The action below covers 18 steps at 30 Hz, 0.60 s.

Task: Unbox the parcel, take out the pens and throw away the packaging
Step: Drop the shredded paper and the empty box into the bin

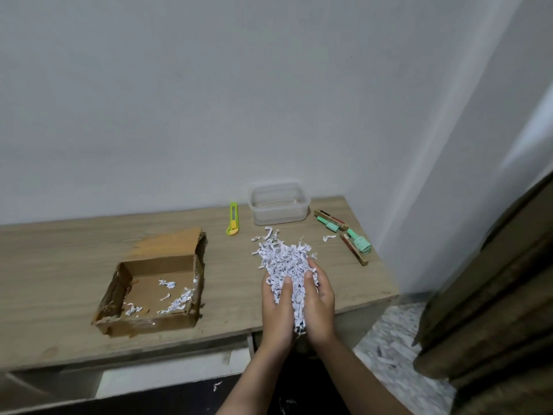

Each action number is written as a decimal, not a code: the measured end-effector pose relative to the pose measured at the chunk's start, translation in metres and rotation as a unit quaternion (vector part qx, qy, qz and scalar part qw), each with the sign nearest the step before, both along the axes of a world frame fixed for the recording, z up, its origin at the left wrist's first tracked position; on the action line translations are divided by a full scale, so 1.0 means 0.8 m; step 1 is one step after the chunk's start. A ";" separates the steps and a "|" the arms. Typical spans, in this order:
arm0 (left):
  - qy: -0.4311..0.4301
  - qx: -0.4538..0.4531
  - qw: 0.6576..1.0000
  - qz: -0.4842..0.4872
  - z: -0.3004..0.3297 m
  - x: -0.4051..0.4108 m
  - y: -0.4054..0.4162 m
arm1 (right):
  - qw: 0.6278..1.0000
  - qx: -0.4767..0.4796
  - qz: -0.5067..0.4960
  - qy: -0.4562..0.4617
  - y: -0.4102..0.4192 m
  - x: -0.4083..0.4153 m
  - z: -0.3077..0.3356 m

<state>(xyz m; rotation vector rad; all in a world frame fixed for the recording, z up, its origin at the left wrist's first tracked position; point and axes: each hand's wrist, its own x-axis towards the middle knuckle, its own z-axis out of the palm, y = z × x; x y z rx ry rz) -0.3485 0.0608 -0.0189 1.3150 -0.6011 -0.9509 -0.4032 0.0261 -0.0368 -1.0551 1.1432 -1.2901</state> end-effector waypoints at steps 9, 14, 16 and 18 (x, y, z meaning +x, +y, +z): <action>0.059 0.025 0.997 -0.042 -0.024 0.004 0.106 | 0.998 0.038 -0.050 -0.004 0.111 0.000 -0.014; 0.062 0.040 0.994 -0.085 -0.057 0.001 0.156 | 0.991 0.080 -0.108 0.020 0.167 -0.003 -0.055; 0.067 0.081 0.990 -0.097 -0.074 0.000 0.170 | 0.985 0.117 -0.126 0.027 0.185 -0.005 -0.069; 0.072 0.139 0.982 -0.108 -0.091 -0.002 0.182 | 0.976 0.168 -0.131 0.042 0.201 -0.008 -0.086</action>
